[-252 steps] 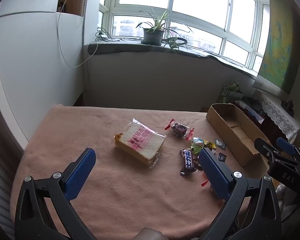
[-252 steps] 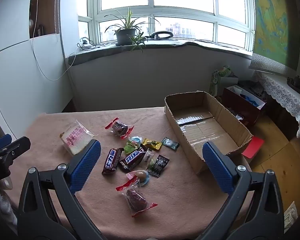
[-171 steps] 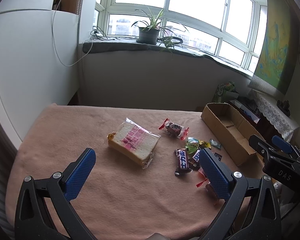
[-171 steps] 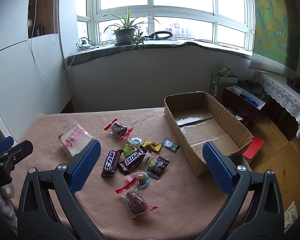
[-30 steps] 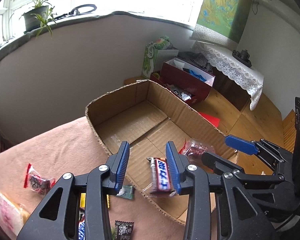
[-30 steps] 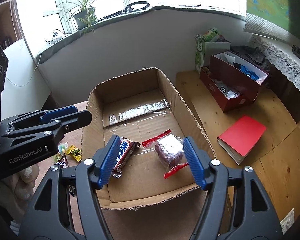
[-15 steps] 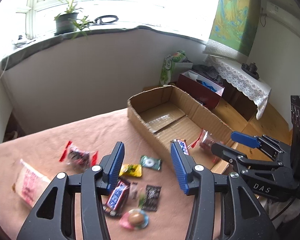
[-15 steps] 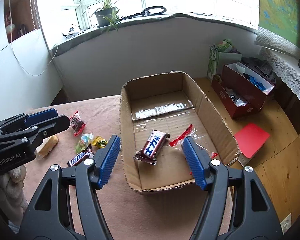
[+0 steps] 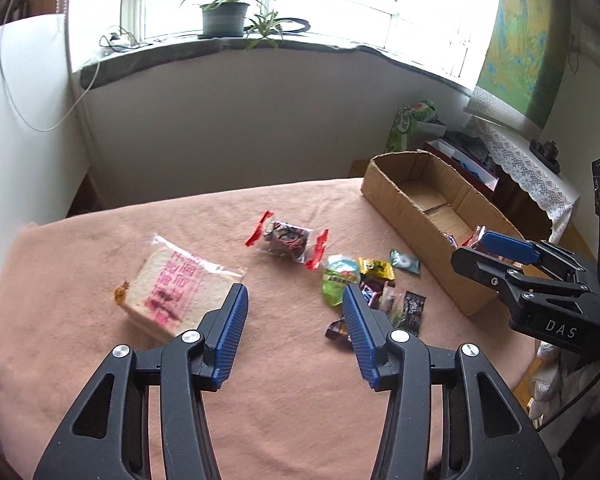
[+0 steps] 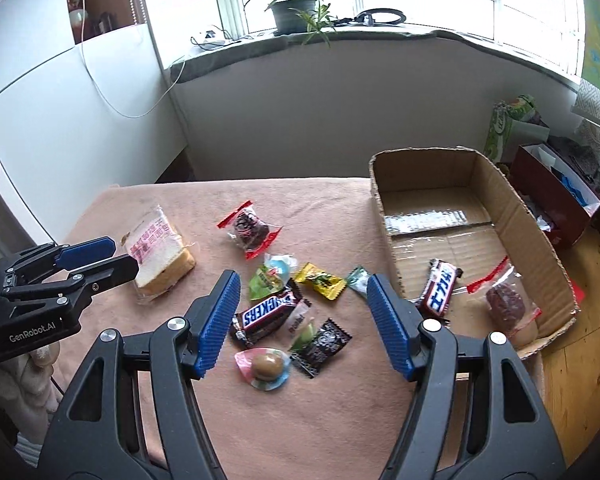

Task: Organize snacks
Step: 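Withdraw both tools from the box toward the bagged bread loaf, then close both tools on opposite sides of the bagged bread loaf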

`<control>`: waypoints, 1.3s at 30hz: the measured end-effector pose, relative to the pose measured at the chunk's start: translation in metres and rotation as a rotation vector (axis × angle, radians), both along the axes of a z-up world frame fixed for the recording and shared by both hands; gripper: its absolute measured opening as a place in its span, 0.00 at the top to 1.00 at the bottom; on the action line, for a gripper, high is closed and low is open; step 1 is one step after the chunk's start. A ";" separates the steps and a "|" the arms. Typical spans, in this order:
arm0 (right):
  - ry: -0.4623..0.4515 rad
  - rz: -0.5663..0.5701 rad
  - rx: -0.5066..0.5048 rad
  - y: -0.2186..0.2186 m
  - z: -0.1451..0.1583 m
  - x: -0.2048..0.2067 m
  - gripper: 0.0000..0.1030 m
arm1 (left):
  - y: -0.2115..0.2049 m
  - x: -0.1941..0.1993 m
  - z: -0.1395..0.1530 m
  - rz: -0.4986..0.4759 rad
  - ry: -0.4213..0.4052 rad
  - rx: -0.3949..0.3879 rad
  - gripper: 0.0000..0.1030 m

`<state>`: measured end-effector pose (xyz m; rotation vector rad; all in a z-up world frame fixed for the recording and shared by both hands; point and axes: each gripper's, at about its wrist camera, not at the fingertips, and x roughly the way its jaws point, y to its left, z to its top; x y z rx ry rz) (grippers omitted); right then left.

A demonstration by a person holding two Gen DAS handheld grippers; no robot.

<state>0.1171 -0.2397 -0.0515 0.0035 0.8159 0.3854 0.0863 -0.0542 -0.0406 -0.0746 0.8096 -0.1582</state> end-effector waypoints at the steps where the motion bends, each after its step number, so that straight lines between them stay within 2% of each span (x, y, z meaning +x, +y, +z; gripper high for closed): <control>1: 0.004 0.012 -0.001 0.006 -0.001 0.000 0.33 | 0.005 -0.002 -0.001 0.012 0.001 0.000 0.53; 6: 0.019 0.057 -0.008 0.029 -0.007 0.000 0.33 | 0.026 -0.008 -0.007 0.055 0.007 0.004 0.51; 9: 0.028 0.076 -0.007 0.040 -0.010 0.000 0.33 | 0.037 -0.011 -0.010 0.076 0.010 0.002 0.46; 18: 0.044 0.121 -0.025 0.064 -0.017 0.002 0.33 | 0.063 -0.014 -0.018 0.128 0.025 -0.011 0.45; 21: 0.055 0.131 -0.030 0.067 -0.020 0.004 0.33 | 0.070 -0.014 -0.020 0.141 0.027 -0.022 0.39; 33: 0.111 0.204 0.024 0.082 -0.028 0.030 0.33 | 0.111 -0.010 -0.049 0.216 0.105 -0.095 0.39; 37: 0.134 0.261 0.035 0.101 -0.032 0.043 0.22 | 0.114 -0.008 -0.054 0.222 0.120 -0.095 0.39; 39: 0.147 0.286 0.035 0.111 -0.035 0.049 0.22 | 0.113 -0.006 -0.057 0.222 0.127 -0.098 0.39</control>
